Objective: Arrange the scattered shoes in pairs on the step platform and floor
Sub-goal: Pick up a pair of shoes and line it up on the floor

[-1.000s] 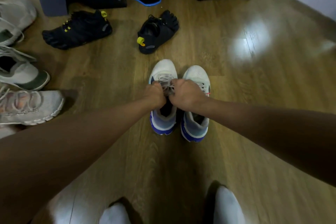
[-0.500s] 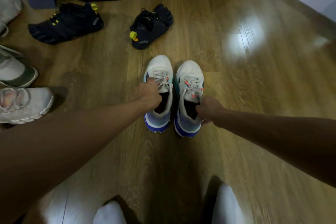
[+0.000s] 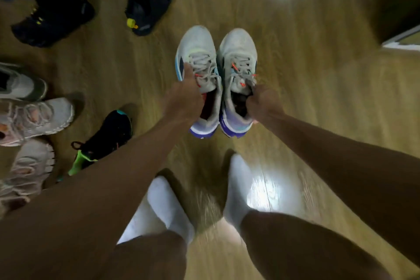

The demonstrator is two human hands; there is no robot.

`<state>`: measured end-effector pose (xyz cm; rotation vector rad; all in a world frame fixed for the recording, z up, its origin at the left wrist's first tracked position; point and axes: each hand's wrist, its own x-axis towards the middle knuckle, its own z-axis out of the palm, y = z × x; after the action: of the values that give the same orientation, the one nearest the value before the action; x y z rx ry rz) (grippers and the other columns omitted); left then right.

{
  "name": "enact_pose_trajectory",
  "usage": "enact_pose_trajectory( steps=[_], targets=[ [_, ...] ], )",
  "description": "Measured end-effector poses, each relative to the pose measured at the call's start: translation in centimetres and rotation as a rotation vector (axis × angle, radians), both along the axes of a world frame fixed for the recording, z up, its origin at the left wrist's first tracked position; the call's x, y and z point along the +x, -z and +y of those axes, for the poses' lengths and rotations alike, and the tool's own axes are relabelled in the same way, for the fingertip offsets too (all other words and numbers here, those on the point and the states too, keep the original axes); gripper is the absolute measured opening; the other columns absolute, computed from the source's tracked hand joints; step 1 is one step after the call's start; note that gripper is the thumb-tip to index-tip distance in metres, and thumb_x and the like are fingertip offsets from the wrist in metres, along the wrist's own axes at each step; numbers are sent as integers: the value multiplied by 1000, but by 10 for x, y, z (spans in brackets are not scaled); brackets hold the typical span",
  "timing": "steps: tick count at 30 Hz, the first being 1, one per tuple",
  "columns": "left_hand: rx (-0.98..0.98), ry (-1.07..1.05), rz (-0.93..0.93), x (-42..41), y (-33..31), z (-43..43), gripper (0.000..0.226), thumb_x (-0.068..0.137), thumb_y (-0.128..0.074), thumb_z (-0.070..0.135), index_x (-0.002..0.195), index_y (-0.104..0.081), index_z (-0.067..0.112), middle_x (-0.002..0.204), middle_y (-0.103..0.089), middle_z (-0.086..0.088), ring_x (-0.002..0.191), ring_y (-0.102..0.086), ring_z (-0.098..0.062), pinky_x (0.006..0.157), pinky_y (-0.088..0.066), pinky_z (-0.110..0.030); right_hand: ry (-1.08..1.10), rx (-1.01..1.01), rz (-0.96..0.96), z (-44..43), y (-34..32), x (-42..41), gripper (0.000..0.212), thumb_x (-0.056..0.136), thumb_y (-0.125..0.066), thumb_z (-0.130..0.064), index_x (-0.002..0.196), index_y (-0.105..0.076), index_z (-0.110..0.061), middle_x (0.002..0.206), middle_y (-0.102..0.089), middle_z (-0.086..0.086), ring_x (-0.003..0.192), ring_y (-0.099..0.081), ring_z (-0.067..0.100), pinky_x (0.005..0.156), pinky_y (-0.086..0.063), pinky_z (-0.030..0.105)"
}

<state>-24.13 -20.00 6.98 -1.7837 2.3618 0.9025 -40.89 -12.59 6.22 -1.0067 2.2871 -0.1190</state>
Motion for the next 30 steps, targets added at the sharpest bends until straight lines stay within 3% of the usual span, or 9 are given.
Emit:
enact_pose_trajectory(
  steps=[4, 8, 12, 14, 23, 27, 30],
  targets=[
    [70, 73, 10, -27, -134, 44, 75, 86, -49, 12, 152, -13, 18, 110, -62, -21, 102, -57, -41, 76, -44, -43, -7, 130, 102, 56, -145, -28, 38, 91, -42, -10, 126, -54, -2, 121, -60, 24, 112, -57, 39, 87, -44, 38],
    [83, 232, -31, -55, -276, 87, 75, 86, -49, 14, 151, -11, 22, 111, -63, -19, 102, -59, -40, 79, -48, -44, 100, 165, 128, 118, -305, -31, 39, 89, -47, -11, 125, -53, 1, 121, -58, 25, 112, -55, 40, 84, -44, 37],
    [28, 390, 12, -73, -387, 137, 76, 86, -48, 16, 151, -9, 28, 99, -65, -18, 90, -62, -39, 65, -43, -37, 263, 151, 175, 193, -425, -30, 31, 88, -45, -9, 114, -55, 6, 116, -60, 28, 105, -57, 42, 79, -45, 38],
    [17, 472, 33, -85, -429, 166, 76, 87, -48, 16, 151, -9, 30, 100, -66, -18, 92, -61, -39, 65, -38, -35, 338, 148, 201, 235, -468, -29, 30, 87, -44, -8, 111, -56, 5, 113, -61, 27, 101, -59, 41, 76, -45, 38],
    [-30, 930, 151, -148, -530, 350, 75, 87, -46, 15, 150, -12, 37, 116, -63, -18, 105, -57, -39, 82, -46, -41, 888, 39, 268, 458, -556, -3, 20, 86, -45, -9, 99, -58, 1, 103, -64, 25, 93, -60, 40, 65, -35, 31],
    [-45, 1069, 156, -153, -536, 464, 75, 87, -44, 12, 150, -11, 38, 114, -64, -16, 102, -58, -37, 81, -46, -40, 1112, -5, 236, 577, -557, 22, 7, 82, -45, -8, 84, -50, -6, 94, -64, 24, 74, -51, 36, 60, -32, 32],
    [-35, 1202, 125, -153, -532, 557, 77, 85, -45, 12, 150, -11, 36, 116, -64, -15, 103, -60, -36, 84, -49, -40, 1247, 6, 215, 667, -549, 44, 10, 83, -44, -11, 88, -51, -6, 96, -63, 23, 79, -52, 38, 60, -31, 32]
  ],
)
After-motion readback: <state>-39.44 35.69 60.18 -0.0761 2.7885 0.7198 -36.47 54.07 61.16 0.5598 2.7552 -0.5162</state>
